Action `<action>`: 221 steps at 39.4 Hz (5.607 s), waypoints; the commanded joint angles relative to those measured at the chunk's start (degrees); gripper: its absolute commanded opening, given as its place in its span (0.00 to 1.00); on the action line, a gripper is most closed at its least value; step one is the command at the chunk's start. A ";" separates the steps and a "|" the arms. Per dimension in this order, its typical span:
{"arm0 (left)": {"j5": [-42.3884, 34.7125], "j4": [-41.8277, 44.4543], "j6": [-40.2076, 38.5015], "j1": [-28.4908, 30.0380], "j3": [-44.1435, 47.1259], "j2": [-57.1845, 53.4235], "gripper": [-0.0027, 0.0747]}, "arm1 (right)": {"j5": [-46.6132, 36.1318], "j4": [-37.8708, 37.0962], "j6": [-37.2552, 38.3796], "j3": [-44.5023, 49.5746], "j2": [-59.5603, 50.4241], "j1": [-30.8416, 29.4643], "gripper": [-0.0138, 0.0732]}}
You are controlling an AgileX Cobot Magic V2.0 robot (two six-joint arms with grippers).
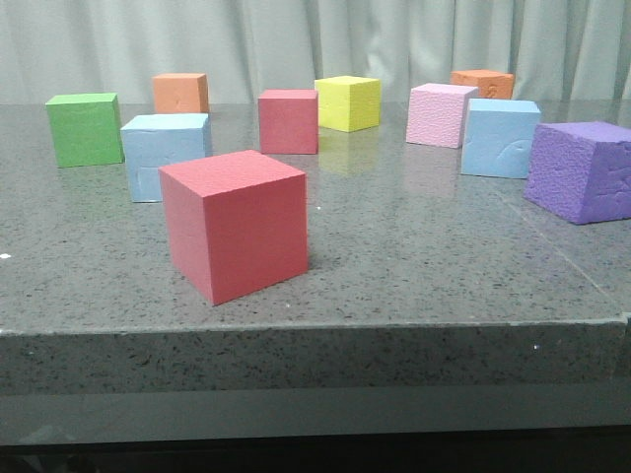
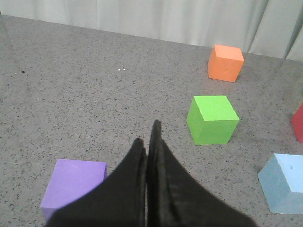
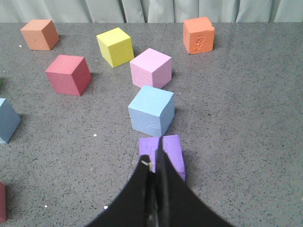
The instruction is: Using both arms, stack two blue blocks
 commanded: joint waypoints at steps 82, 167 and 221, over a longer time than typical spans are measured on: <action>-7.84 -0.42 -0.14 0.11 -2.19 -0.04 0.83 | 14.23 -17.92 21.76 -45.43 53.47 8.51 0.90; -8.30 0.12 -0.14 0.11 -2.19 -0.04 0.83 | 22.60 -11.54 26.74 -63.74 75.01 30.80 0.58; -8.30 0.12 -0.14 0.11 -2.19 -0.04 0.83 | 19.53 -13.41 25.13 -63.84 58.27 30.54 0.09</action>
